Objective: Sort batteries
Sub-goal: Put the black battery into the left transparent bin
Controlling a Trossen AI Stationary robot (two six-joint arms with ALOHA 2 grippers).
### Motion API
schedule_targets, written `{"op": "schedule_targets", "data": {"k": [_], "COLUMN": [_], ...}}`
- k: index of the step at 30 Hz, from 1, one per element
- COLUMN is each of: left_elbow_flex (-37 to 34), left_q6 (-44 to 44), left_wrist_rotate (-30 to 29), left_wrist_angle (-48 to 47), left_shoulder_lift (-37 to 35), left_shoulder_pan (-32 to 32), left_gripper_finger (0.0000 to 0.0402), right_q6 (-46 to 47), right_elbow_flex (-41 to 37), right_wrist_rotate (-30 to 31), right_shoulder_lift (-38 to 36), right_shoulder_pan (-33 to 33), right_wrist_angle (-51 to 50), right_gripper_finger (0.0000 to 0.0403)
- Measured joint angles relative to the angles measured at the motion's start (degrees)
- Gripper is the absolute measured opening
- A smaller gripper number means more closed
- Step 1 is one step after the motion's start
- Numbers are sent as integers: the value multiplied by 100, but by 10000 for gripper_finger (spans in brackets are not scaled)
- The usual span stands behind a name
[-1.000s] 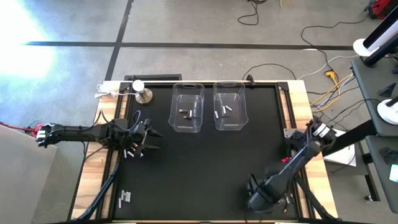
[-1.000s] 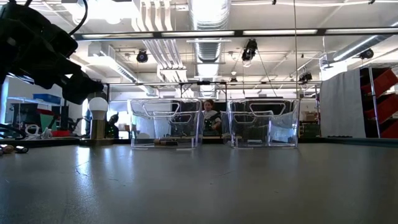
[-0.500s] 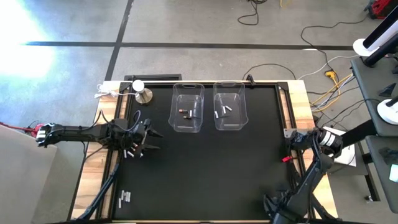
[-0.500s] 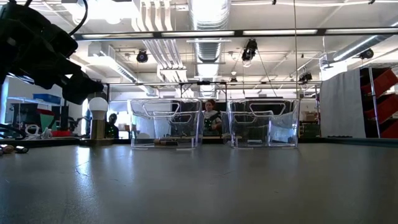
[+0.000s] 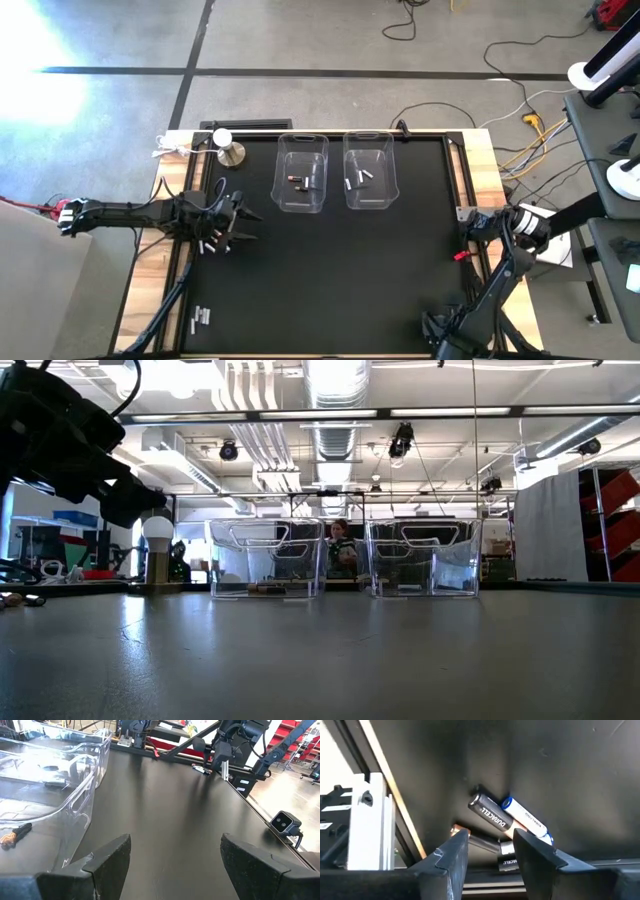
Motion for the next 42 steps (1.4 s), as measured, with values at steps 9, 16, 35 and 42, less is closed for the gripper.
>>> {"op": "schedule_targets", "data": {"k": [9,16,35,42], "left_elbow_flex": [2,1,1,1], "left_q6": [0,0,-1,-1], "left_wrist_rotate": [0,0,0,0], "left_wrist_angle": [0,0,1,0], "left_shoulder_lift": [0,4,15,15], "left_shoulder_pan": [0,0,0,0], "left_gripper_finger": [284,284,284,284], "right_q6": [194,273,299,234], "right_elbow_flex": [-182,-340,-373,-382], "right_wrist_rotate": [430,402,440,558], "right_shoulder_lift": [-2,24,23,28], "right_shoulder_pan": [0,0,-2,-46], "right_wrist_angle": [227,492,88,-65], "right_gripper_finger": [157,142,104,124]}}
